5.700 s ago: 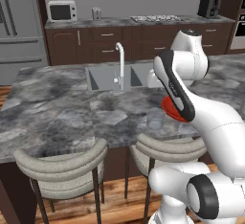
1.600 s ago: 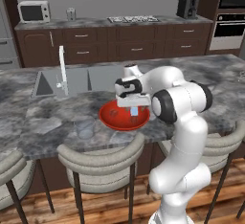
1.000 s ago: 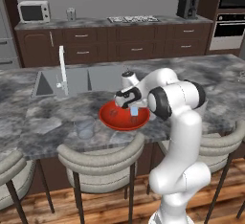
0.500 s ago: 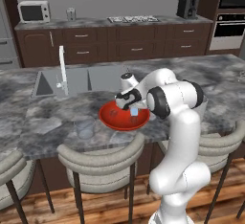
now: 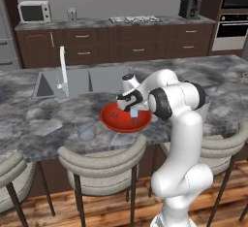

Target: There are four ice cubes in the ice bowl. Place two ice cubes in each glass of water.

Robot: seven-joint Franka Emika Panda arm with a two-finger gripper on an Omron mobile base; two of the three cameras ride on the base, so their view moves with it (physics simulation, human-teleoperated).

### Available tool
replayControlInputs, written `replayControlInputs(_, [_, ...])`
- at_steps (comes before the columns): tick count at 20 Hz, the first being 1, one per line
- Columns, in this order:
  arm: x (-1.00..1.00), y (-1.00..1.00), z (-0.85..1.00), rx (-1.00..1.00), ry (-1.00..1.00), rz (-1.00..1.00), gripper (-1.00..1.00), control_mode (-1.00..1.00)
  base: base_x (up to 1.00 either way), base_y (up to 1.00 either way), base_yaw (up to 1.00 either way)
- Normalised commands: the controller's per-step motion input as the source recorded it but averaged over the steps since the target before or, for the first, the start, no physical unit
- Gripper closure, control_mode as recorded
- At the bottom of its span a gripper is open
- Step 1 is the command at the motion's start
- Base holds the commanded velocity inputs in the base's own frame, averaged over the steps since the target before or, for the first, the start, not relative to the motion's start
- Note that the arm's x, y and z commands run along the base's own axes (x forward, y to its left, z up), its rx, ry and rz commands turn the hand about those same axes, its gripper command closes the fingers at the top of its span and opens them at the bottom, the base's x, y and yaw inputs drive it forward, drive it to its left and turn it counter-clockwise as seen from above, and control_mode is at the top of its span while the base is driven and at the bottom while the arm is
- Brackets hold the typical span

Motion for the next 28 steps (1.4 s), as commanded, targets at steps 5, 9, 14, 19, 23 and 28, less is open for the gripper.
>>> replayControlInputs(5, [0.00, 0.00, 0.33, 0.00, 0.00, -0.01, 1.00, -1.00, 0.00, 0.00, 0.00])
replayControlInputs(9, [0.00, 0.00, 0.61, 0.02, 0.00, -0.02, 1.00, -1.00, 0.00, 0.00, 0.00])
replayControlInputs(14, [-0.22, 0.58, 0.42, 0.11, 0.00, -0.02, 1.00, -1.00, 0.00, 0.00, 0.00])
replayControlInputs(19, [-0.22, 0.98, 0.16, 0.10, 0.00, -0.04, 1.00, -1.00, 0.00, 0.00, 0.00])
replayControlInputs(23, [-0.18, 1.00, 0.07, 0.10, 0.00, -0.03, 1.00, -1.00, 0.00, 0.00, 0.00])
replayControlInputs(28, [-0.08, 1.00, 0.28, 0.07, 0.06, -0.04, 1.00, -1.00, 0.00, 0.00, 0.00])
